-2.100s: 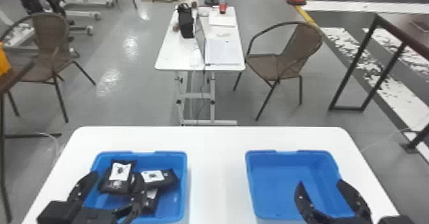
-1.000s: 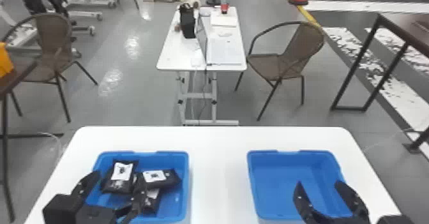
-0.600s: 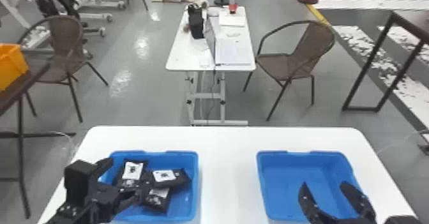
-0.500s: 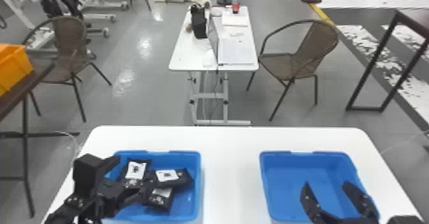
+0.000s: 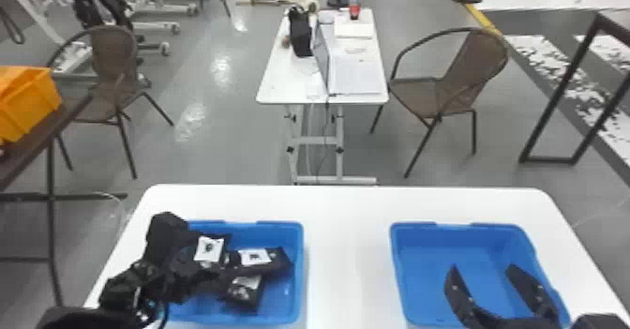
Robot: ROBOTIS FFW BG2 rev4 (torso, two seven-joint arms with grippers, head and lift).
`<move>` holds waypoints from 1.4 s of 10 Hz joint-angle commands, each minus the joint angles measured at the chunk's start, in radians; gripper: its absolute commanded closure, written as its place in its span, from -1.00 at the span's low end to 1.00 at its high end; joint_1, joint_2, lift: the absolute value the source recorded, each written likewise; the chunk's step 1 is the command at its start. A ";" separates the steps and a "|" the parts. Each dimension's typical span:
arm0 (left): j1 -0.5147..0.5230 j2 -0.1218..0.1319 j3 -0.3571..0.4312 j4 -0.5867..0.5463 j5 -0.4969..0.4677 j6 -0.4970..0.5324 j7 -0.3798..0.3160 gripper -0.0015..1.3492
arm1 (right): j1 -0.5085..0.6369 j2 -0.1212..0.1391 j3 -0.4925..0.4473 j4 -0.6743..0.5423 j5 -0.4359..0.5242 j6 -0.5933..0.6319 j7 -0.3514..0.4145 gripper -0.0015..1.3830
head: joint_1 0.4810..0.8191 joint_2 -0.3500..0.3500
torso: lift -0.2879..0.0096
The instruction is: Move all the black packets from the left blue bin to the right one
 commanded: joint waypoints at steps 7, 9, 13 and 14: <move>-0.261 0.032 -0.042 0.448 -0.210 -0.147 -0.211 -0.79 | -0.026 0.006 0.011 0.031 -0.023 0.009 0.018 -0.79 | 0.27 0.06 | 0.94; -0.324 0.041 -0.057 0.559 -0.248 -0.173 -0.215 -0.74 | -0.043 0.006 0.011 0.041 -0.028 0.014 0.037 -0.79 | 0.27 0.04 | 0.94; -0.364 0.030 -0.027 0.632 -0.290 -0.165 -0.208 0.50 | -0.043 0.006 0.011 0.051 -0.040 0.018 0.043 -0.79 | 0.27 0.09 | 0.94; -0.367 0.029 -0.021 0.632 -0.285 -0.173 -0.208 0.51 | -0.042 0.006 0.011 0.052 -0.041 0.018 0.043 -0.79 | 0.27 0.10 | 0.94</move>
